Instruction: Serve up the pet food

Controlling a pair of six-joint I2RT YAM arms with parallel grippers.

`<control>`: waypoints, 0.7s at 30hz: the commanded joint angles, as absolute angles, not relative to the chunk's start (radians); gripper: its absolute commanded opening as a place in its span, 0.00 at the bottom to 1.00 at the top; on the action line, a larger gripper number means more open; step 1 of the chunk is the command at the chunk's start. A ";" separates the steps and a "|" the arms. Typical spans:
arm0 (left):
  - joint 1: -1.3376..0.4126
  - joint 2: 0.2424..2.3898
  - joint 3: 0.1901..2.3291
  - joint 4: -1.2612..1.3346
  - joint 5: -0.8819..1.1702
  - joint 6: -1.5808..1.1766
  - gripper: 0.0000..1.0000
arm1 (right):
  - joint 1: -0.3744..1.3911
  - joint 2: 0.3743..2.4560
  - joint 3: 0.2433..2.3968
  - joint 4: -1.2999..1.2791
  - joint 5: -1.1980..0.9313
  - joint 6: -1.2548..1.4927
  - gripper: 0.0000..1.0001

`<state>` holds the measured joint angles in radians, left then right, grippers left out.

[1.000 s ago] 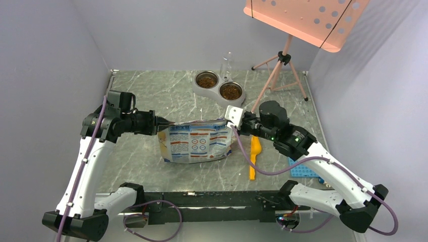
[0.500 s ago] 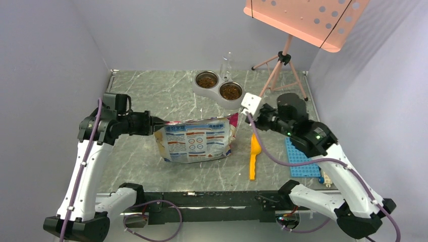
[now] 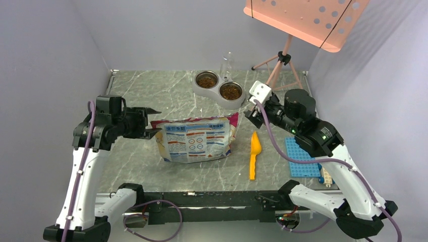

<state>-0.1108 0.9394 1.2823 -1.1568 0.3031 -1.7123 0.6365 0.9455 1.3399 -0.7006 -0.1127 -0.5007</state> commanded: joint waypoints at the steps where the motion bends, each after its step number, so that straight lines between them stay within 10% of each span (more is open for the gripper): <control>1: -0.106 0.921 1.335 -1.151 0.282 -1.704 0.63 | 0.638 0.969 1.369 -0.597 -0.074 -0.375 0.68; 6: -0.106 0.915 1.376 -1.155 0.287 -1.676 0.65 | 0.638 0.989 1.394 -0.551 0.022 -0.233 1.00; 16: -0.106 0.862 1.561 -0.994 0.150 -1.414 0.69 | 0.638 0.924 1.411 -0.402 0.483 -0.089 1.00; 18: -0.106 0.845 1.596 -0.880 0.082 -1.314 0.90 | 0.638 0.941 1.455 -0.398 0.645 -0.058 1.00; 21: -0.106 0.892 1.775 -0.898 -0.029 -1.089 0.95 | 0.638 0.991 1.566 -0.452 0.889 0.031 1.00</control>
<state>-0.1104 0.8658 1.5795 -1.0302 0.1368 -1.3922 0.6365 0.9577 1.4296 -0.4927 0.4992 -0.0956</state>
